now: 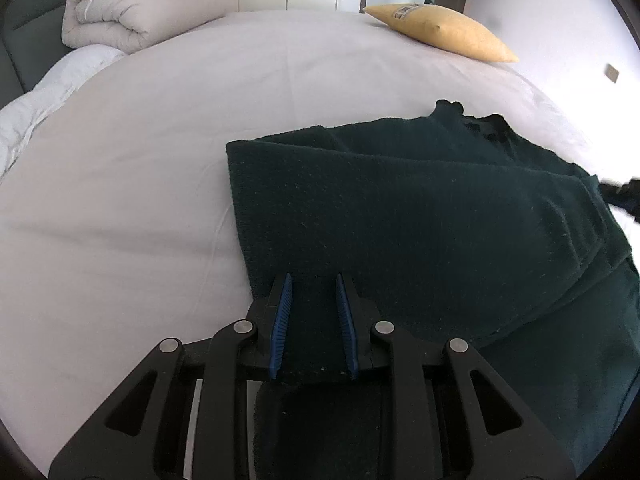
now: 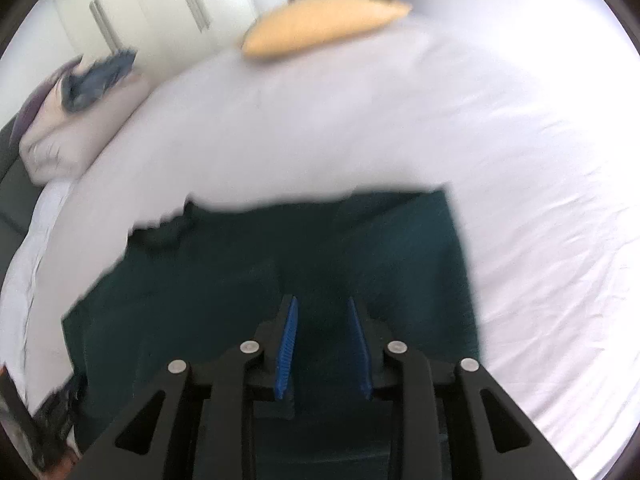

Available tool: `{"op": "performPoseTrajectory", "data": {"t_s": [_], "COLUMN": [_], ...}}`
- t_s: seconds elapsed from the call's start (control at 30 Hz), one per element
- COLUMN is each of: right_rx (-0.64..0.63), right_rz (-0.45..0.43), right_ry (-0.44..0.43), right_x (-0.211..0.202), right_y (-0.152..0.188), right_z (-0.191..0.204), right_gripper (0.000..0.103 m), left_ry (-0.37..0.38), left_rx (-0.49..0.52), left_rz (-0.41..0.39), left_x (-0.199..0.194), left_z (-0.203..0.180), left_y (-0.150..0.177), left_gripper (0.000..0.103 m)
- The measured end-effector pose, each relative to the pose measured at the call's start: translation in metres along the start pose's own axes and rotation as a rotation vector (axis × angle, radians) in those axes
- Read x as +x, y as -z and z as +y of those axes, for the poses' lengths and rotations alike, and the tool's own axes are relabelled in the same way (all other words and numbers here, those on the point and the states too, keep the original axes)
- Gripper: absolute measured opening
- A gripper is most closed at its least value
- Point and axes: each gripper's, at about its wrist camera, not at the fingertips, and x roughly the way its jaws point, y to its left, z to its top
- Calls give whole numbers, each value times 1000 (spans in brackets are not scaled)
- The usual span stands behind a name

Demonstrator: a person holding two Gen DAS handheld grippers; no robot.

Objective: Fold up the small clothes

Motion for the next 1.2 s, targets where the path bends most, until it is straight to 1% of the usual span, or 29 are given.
{"op": "performPoseTrajectory", "data": {"t_s": [0.03, 0.07, 0.17, 0.23, 0.27, 0.3, 0.33, 0.37, 0.4, 0.43, 0.47, 0.5, 0.57, 0.6, 0.63, 0.67, 0.7, 0.73, 0.77, 0.8, 0.83, 0.87, 0.93, 1.0, 1.07, 1.13, 1.2], "right_rx": [-4, -18, -104, -124, -128, -114, -78, -31, -1, 37, 80, 98, 115, 125, 130, 125, 99, 80, 57, 21, -7, -48, -92, -86, -67, -64, -64], "right_rz": [-19, -19, 46, 85, 114, 134, 151, 133, 125, 134, 139, 136, 106, 90, 81, 69, 52, 50, 63, 106, 143, 189, 129, 112, 116, 114, 102], "right_ry": [-50, -99, -250, -315, -330, -321, -327, -370, -394, -426, -443, -446, -417, -390, -381, -394, -436, -468, -503, -528, -520, -491, -501, -530, -542, -547, -547], "right_x": [-6, -8, 3, 17, 29, 40, 53, 58, 60, 63, 64, 63, 56, 49, 44, 38, 29, 25, 22, 26, 31, 41, 39, 39, 38, 41, 42], "right_y": [0, 0, 8, 14, 17, 18, 18, 16, 14, 10, 7, 6, 5, 5, 6, 6, 8, 11, 15, 20, 22, 30, 38, 39, 39, 39, 40], "right_z": [5, 12, 47, 63, 68, 67, 62, 52, 46, 36, 25, 18, 8, 5, 4, 4, 13, 18, 29, 42, 49, 56, 56, 53, 49, 50, 51], "right_gripper": [30, 30, 30, 31, 35, 36, 35, 30, 26, 23, 18, 17, 17, 18, 19, 26, 31, 33, 43, 55, 59, 61, 61, 60, 59, 58, 54], "left_ry": [-1, -2, -8, -10, -9, -3, 2, 9, 14, 17, 18, 18, 14, 13, 12, 12, 12, 15, 27, 51, 98, 146, 233, 298, 316, 328, 354], "left_rx": [-2, -3, 0, 2, 0, -6, -11, -19, -24, -29, -32, -33, -31, -31, -30, -30, -30, -32, -41, -60, -102, -147, -207, -242, -247, -276, -327], "left_rz": [-2, -2, -3, -3, -3, -3, -3, -3, -2, -3, -5, -6, -8, -9, -9, -10, -11, -12, -17, -19, -6, 2, -8, 6, 26, 70, 69], "left_x": [0, 0, -1, -1, -2, -2, 0, 0, 0, -1, -1, -1, -1, -1, -1, -2, -1, -2, -4, -7, -11, -14, -17, -7, 8, 32, 47], "left_z": [0, 0, 1, 0, 1, 3, 2, 4, 5, 6, 7, 7, 7, 7, 7, 7, 8, 8, 10, 15, 23, 32, 47, 61, 68, 76, 85], "left_y": [1, 1, 2, 4, 5, 6, 5, 6, 6, 7, 8, 8, 9, 9, 9, 9, 9, 9, 9, 8, 5, 0, -12, -30, -42, -51, -62], "left_gripper": [22, 22, 22, 22, 22, 22, 22, 22, 22, 22, 22, 22, 22, 22, 22, 22, 22, 22, 23, 23, 23, 23, 23, 23, 23, 23, 23]}}
